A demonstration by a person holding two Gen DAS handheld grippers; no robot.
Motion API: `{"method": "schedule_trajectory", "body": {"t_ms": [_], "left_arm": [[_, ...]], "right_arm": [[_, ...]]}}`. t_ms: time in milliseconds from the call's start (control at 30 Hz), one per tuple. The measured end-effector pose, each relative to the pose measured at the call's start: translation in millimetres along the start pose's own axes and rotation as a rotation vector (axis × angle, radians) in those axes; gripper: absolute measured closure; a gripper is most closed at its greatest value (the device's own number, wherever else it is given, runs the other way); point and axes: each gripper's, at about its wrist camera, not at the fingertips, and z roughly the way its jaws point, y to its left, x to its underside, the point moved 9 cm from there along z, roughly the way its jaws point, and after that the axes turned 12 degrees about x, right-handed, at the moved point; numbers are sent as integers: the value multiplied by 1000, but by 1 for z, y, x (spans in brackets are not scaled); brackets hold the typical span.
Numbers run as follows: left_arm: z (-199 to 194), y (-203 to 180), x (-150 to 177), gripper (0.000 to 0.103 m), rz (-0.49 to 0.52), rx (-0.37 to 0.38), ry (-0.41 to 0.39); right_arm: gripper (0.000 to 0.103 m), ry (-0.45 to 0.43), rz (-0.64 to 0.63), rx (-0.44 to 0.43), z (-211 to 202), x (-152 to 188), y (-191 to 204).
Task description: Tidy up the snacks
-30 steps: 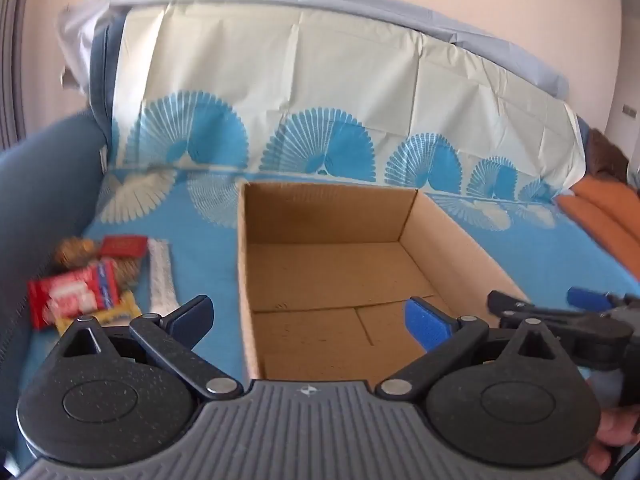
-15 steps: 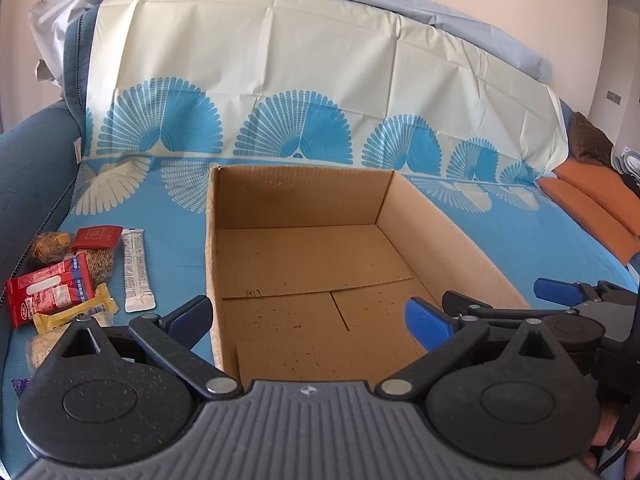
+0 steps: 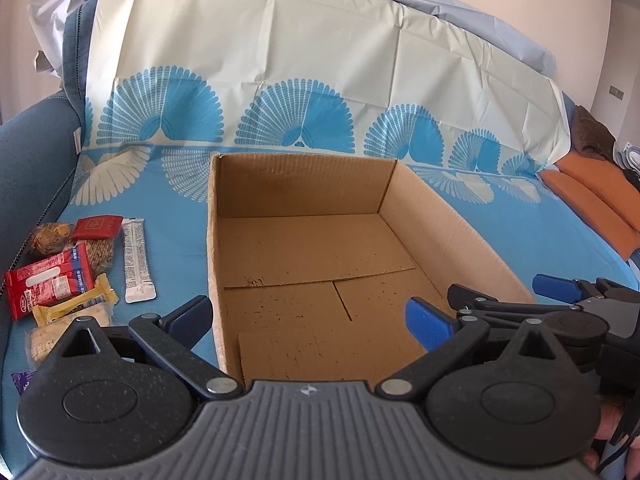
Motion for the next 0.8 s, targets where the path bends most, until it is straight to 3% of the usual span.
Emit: {"method": "schedule_trajectory", "body": {"t_ms": [800], "left_arm": [[-4,0,0,1,-3,15,-14]], "right_arm": [[12,-31,26,3,-2,1,-5]]}}
